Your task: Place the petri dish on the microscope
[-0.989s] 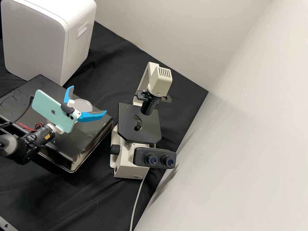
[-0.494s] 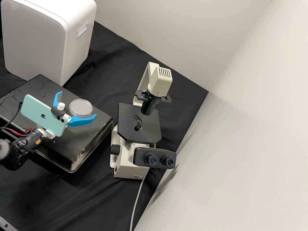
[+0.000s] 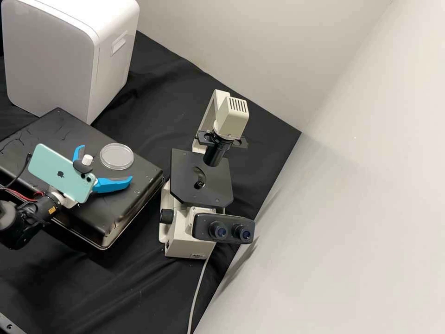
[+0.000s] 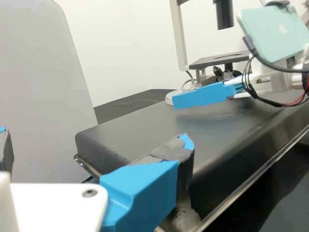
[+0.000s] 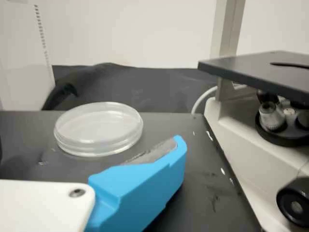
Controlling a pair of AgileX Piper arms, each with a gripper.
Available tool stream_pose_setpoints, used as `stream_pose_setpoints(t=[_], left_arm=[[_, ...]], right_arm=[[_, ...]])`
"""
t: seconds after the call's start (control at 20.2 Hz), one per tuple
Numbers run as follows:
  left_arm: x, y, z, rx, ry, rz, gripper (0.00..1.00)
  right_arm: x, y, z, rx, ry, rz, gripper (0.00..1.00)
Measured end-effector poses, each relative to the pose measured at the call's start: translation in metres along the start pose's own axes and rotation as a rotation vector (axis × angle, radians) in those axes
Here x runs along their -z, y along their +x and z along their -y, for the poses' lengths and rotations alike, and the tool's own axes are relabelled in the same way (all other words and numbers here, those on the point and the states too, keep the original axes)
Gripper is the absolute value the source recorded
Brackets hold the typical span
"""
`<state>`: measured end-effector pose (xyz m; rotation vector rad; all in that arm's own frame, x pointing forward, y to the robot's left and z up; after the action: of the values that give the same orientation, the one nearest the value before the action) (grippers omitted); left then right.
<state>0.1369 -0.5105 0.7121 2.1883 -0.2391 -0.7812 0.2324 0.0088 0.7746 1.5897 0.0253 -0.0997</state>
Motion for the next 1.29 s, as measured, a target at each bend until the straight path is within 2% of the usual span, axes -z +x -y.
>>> stream_pose_setpoints(t=[0.35, 0.74, 0.89, 1.09, 1.29], left_arm=[[0.000, 0.000, 0.0000, 0.000, 0.000, 0.000, 1.00], [0.000, 0.000, 0.0000, 0.000, 0.000, 0.000, 1.00], [0.000, 0.000, 0.0000, 0.000, -0.004, 0.000, 1.00], [0.000, 0.000, 0.0000, 0.000, -0.007, 0.000, 1.00], [0.000, 0.000, 0.0000, 0.000, -0.007, 0.000, 1.00]], right_arm=[[-0.007, 0.012, -0.004, -0.034, 0.002, 0.019, 1.00], [-0.008, 0.023, -0.003, -0.045, 0.006, 0.020, 1.00], [-0.004, 0.029, 0.003, -0.034, 0.006, 0.005, 1.00], [-0.002, 0.037, 0.012, -0.011, -0.021, -0.001, 1.00], [-0.002, 0.042, 0.015, -0.020, -0.019, -0.004, 1.00]])
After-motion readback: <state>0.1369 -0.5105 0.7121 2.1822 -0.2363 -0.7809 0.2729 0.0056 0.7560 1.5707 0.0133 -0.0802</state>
